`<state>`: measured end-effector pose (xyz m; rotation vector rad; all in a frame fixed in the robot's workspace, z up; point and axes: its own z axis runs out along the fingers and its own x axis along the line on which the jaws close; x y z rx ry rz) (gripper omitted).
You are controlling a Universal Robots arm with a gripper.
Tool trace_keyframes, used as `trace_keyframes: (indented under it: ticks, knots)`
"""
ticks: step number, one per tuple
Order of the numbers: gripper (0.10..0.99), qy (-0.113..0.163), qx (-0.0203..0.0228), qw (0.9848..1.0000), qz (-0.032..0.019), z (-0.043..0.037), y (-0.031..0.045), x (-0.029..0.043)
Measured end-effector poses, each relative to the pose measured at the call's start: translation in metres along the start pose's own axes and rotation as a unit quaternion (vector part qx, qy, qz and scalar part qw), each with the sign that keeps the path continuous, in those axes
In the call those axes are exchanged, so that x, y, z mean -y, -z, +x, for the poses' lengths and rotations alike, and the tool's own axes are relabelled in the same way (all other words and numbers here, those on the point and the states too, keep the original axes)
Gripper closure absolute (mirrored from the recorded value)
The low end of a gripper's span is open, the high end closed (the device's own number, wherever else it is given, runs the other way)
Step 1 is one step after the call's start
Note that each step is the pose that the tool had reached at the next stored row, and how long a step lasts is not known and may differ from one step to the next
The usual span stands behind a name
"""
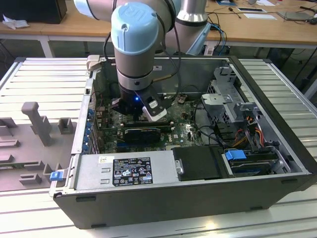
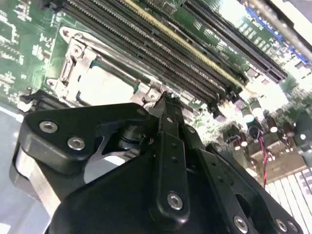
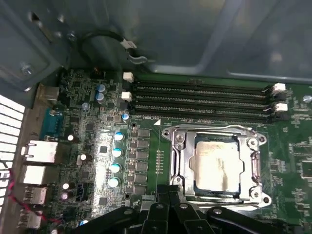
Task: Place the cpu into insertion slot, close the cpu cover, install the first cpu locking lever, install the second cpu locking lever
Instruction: 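Install the second cpu locking lever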
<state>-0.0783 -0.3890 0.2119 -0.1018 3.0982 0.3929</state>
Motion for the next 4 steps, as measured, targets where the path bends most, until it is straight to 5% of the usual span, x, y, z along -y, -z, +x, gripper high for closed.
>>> trace_keyframes:
  ticks: [4]
  knots:
    - [0.98, 0.0, 0.0001, 1.0, -0.0001, -0.0001, 0.0063, -0.0017]
